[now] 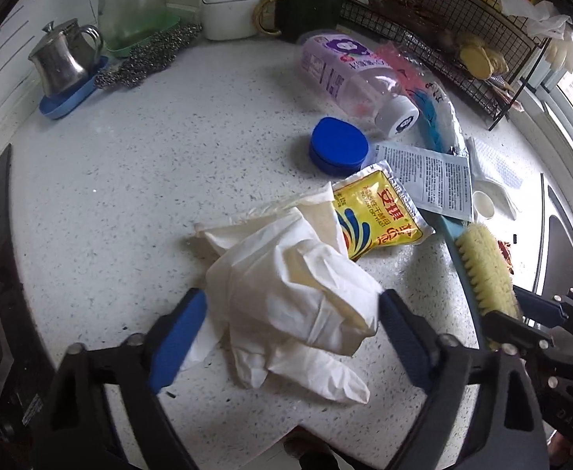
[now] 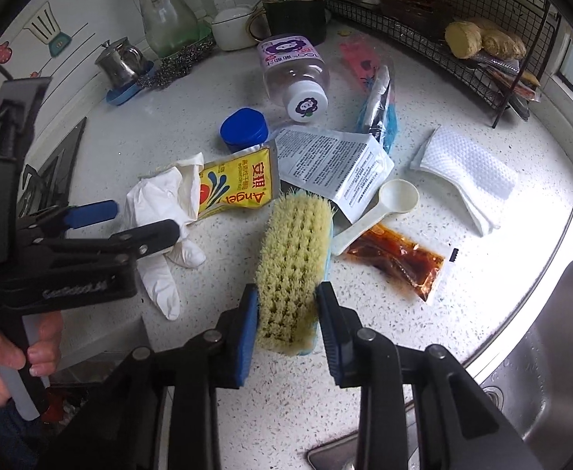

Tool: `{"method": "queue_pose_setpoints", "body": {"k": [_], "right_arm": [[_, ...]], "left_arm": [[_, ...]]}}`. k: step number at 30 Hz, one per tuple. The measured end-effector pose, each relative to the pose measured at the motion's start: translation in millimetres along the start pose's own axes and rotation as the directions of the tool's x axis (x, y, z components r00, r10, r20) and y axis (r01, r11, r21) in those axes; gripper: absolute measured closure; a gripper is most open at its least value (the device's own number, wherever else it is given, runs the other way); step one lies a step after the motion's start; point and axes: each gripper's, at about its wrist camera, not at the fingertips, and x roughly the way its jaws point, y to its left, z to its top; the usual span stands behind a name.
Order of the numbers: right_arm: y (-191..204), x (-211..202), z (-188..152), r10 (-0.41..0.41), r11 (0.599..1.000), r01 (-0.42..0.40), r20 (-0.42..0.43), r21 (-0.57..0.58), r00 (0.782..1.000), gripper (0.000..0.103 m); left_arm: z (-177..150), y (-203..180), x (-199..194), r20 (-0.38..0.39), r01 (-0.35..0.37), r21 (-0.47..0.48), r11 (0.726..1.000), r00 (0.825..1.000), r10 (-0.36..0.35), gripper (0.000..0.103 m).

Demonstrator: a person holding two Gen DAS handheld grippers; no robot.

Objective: Collect trash
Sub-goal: 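Grasp the yellow scrub brush with the right tool while the left tool grasps the white gloves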

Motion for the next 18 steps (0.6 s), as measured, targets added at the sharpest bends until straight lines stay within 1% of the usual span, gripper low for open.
{"method": "queue_pose_setpoints", "body": {"k": [2,3,5,6,7,8,10,11,14,18], "right_arm": [[0.9,4.1,2.4,0.009,1.000,-0.009,-0.007,-0.002,1.000,0.075],[0.1,5.2,1.7,0.015,1.000,-0.015,-0.010,-0.002,1.000,0.075],[-0.7,8.0,2.2,0.021,1.000,-0.021,-0.014,0.000,1.000,0.075],[-0.6,8.7,2.2,0.019,1.000,-0.019,-0.013,-0.001,1.000,0.075],[0.5,8.0,2.5,0.009,1.000,-0.009,-0.007,-0.007,1.000,0.075],[1.8,6.0,1.8,-0.003,1.000,0.003,0.003,-0.019,1.000,0.075],[5.1,3.0,0.7,-0.008,1.000,0.008,0.015,-0.027,1.000,0.075],[6.2,1.4,0.2,-0.005,1.000,0.005,0.016,-0.026,1.000,0.075],[10.8,-5.1,-2.5,0.003,1.000,-0.003,0.023,-0.023,1.000,0.075],[18.3,-16.8,-8.0,0.003,0.999,-0.001,0.048,-0.038,0.999,0.075]], "left_arm": [[0.2,-2.4,4.4,-0.010,0.009,0.003,1.000,1.000,-0.009,0.040],[-0.3,-3.2,7.0,-0.015,0.014,0.005,1.000,1.000,-0.014,0.045],[-1.8,-4.8,14.2,-0.034,0.019,0.010,1.000,0.999,-0.018,0.065],[-3.3,-4.7,16.7,-0.040,0.016,0.007,1.000,0.999,-0.015,0.069],[-3.9,-5.8,15.8,-0.030,0.008,0.012,1.000,1.000,-0.008,0.075],[-4.5,-6.7,15.6,-0.037,0.011,0.012,1.000,0.999,-0.011,0.085],[-7.5,-9.4,10.7,-0.036,0.006,0.018,1.000,0.999,-0.005,0.091],[-9.9,-10.9,6.9,-0.033,0.006,0.023,1.000,0.999,-0.005,0.092],[-19.9,-14.3,-7.0,-0.025,0.013,0.032,0.999,1.000,-0.012,0.093],[-37.2,-15.2,-31.3,-0.009,0.045,0.022,0.999,0.999,-0.045,0.094]]}}
